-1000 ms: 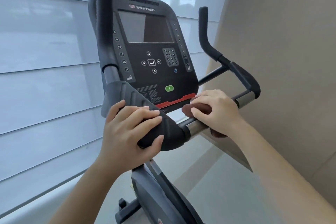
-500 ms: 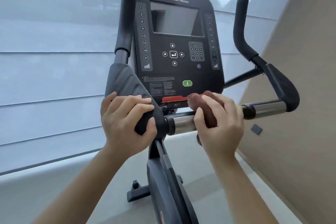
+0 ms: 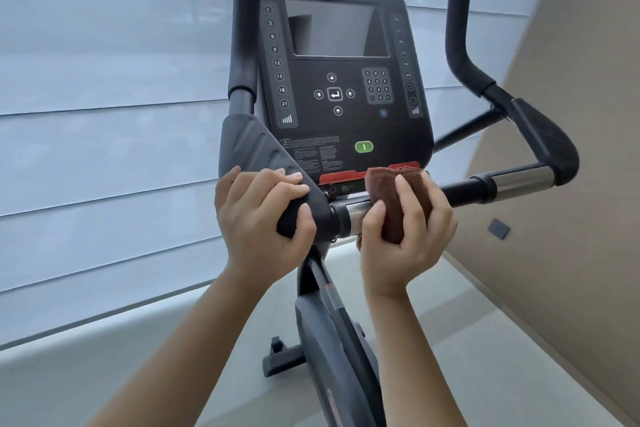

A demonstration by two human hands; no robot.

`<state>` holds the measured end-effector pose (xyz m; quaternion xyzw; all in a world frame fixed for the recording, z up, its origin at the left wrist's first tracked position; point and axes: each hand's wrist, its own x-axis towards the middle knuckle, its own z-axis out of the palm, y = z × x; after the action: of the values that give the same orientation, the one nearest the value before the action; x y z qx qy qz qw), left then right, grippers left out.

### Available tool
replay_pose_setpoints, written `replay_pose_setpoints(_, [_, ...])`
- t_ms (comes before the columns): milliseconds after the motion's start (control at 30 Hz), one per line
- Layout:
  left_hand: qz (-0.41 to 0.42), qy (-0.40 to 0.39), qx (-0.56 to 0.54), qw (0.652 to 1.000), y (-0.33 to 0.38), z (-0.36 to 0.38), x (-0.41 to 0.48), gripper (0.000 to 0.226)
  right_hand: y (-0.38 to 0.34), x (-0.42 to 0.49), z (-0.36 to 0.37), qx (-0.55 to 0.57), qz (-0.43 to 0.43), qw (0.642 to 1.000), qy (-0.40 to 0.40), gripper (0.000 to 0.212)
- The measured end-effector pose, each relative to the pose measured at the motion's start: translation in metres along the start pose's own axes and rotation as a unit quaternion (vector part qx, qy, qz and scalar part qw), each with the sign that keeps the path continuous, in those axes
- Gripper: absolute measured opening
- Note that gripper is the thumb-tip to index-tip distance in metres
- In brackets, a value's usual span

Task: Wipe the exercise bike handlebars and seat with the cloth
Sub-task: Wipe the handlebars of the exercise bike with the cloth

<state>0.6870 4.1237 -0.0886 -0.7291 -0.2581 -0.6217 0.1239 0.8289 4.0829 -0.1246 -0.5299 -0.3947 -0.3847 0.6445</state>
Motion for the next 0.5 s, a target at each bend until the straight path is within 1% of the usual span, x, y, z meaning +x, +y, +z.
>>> replay_pose_setpoints(33, [-0.002, 0.001, -0.003, 1.0, 0.0, 0.0, 0.0, 0.021, -0.01, -0.006, 0.002, 0.003, -0.013, 1.0, 0.002, 0.025])
replay_pose_setpoints(100, [-0.004, 0.002, -0.003, 1.0, 0.0, -0.001, -0.002, 0.02, -0.025, -0.015, 0.004, 0.019, -0.066, 0.997, -0.017, 0.025])
replay_pose_setpoints(167, [-0.008, -0.003, -0.006, 1.0, 0.001, -0.002, -0.002, 0.019, -0.022, -0.011, 0.001, 0.026, -0.117, 0.992, -0.049, 0.027])
replay_pose_setpoints(233, [-0.011, -0.011, -0.013, 1.0, 0.001, -0.004, -0.002, 0.019, -0.005, -0.002, -0.005, 0.01, -0.151, 0.987, -0.06, 0.028])
replay_pose_setpoints(267, [-0.012, -0.018, -0.016, 1.0, 0.001, -0.005, -0.002, 0.019, 0.007, 0.004, -0.009, -0.003, -0.145, 0.988, -0.057, 0.027])
replay_pose_setpoints(367, [-0.026, -0.045, -0.023, 0.998, 0.002, -0.009, -0.001, 0.02, 0.043, 0.028, -0.02, -0.063, -0.085, 0.993, -0.051, 0.027])
replay_pose_setpoints(433, [-0.052, -0.066, -0.03, 0.996, 0.006, -0.011, 0.001, 0.022, 0.051, 0.036, -0.024, -0.09, -0.053, 0.993, -0.058, 0.029])
replay_pose_setpoints(500, [-0.081, -0.077, -0.015, 0.994, 0.012, -0.012, 0.002, 0.025, 0.047, 0.035, -0.023, -0.087, -0.036, 0.994, -0.061, 0.029])
